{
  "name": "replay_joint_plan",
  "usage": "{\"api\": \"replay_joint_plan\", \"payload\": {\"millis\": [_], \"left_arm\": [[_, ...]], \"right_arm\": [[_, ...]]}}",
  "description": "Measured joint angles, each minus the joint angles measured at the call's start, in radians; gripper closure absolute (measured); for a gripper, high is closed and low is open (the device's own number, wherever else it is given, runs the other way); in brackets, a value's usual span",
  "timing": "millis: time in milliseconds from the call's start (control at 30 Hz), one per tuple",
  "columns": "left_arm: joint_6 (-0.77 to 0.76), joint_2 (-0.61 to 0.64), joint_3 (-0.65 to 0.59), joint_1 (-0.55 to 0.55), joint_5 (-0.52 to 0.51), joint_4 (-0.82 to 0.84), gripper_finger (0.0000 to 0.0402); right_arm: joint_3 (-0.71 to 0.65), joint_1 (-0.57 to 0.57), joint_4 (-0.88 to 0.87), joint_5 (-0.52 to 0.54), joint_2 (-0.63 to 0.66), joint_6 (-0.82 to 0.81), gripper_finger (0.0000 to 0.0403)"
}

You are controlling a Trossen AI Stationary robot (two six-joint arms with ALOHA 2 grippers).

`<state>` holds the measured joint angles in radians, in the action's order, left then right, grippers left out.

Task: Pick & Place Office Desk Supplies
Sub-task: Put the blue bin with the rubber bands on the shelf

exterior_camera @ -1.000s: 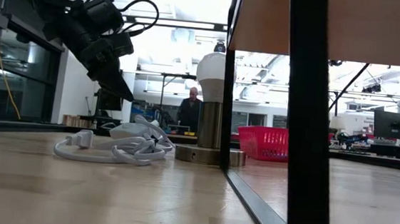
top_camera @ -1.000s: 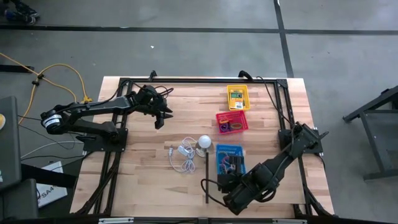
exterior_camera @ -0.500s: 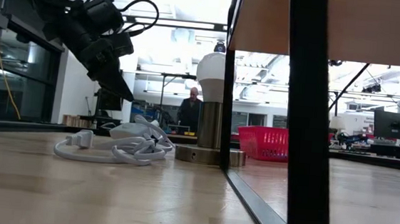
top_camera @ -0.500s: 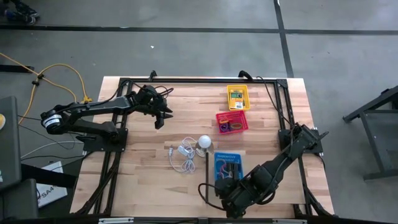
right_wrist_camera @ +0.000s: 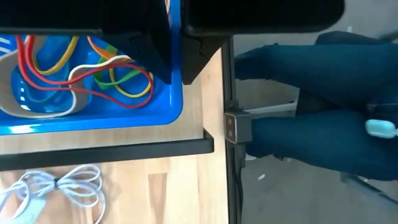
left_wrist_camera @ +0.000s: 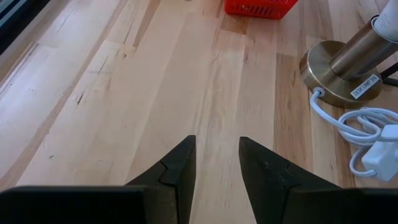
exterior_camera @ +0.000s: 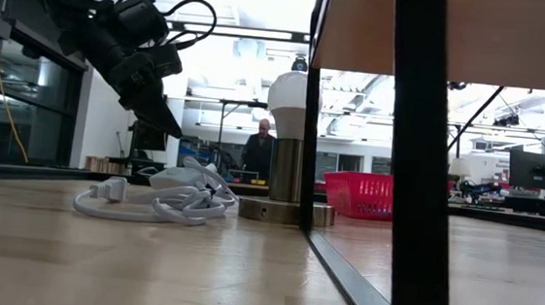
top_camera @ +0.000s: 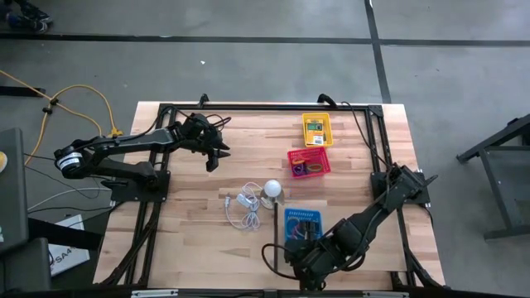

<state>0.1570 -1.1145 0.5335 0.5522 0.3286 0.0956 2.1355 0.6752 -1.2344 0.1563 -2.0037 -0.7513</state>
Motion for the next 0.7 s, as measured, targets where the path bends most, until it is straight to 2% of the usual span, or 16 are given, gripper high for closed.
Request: {"api": "replay_joint_plan", "payload": {"millis": [133,500,700], "left_arm": [[0.0,0.0,0.0,0.0,0.0,0.0,0.0284],[0.0,0.0,0.0,0.0,0.0,0.0,0.0284],[0.0,0.0,0.0,0.0,0.0,0.0,0.0284]], "right_arm": [[-0.028,-0.01,0.022,-0.033,0.0,-0.011,0.0396],[-0.062,-0.023,0.064,-0.028,0.0,-0.005,0.0396],[-0.062,-0.023,0.073,-0.029,0.0,-0.005,0.0377]]}}
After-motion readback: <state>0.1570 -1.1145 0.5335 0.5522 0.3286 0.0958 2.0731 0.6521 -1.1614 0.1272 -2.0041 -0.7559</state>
